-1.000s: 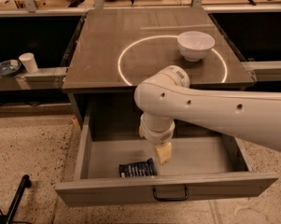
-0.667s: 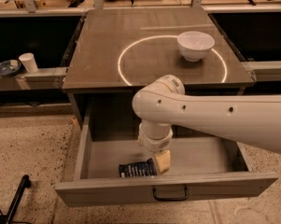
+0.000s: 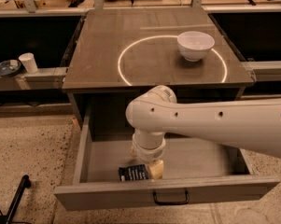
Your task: Pick rxbar blueberry from top drawer and place on counter
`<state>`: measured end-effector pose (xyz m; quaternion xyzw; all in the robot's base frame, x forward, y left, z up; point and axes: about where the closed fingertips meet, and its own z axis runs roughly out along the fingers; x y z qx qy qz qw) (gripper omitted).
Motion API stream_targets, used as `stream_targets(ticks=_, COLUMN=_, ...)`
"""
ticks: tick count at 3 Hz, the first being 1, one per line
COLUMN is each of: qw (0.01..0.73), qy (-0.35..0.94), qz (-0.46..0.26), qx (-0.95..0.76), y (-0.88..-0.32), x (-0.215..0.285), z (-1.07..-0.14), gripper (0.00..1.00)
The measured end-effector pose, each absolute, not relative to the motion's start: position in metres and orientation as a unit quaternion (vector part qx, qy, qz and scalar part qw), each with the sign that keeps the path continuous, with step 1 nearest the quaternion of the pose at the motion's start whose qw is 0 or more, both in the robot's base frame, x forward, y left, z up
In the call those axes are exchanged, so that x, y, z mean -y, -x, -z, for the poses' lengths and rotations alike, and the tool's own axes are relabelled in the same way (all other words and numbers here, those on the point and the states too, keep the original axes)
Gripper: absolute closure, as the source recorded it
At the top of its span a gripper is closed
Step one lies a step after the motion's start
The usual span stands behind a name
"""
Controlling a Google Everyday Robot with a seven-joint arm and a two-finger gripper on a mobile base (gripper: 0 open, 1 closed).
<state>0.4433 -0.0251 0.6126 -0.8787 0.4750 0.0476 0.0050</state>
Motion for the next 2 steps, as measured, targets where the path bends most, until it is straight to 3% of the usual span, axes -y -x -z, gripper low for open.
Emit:
stream_targets(ticks=1, qw=0.006, qy=0.886, qz=-0.063, qx=-0.459, y=-0.431, x=0.01, z=-0.605, gripper=0.28)
stream_targets(ticks=2, qw=0.012, qy=0.893, qz=-0.075, qx=-0.444, y=-0.421, x=-0.005, z=-0.6, gripper=0.4)
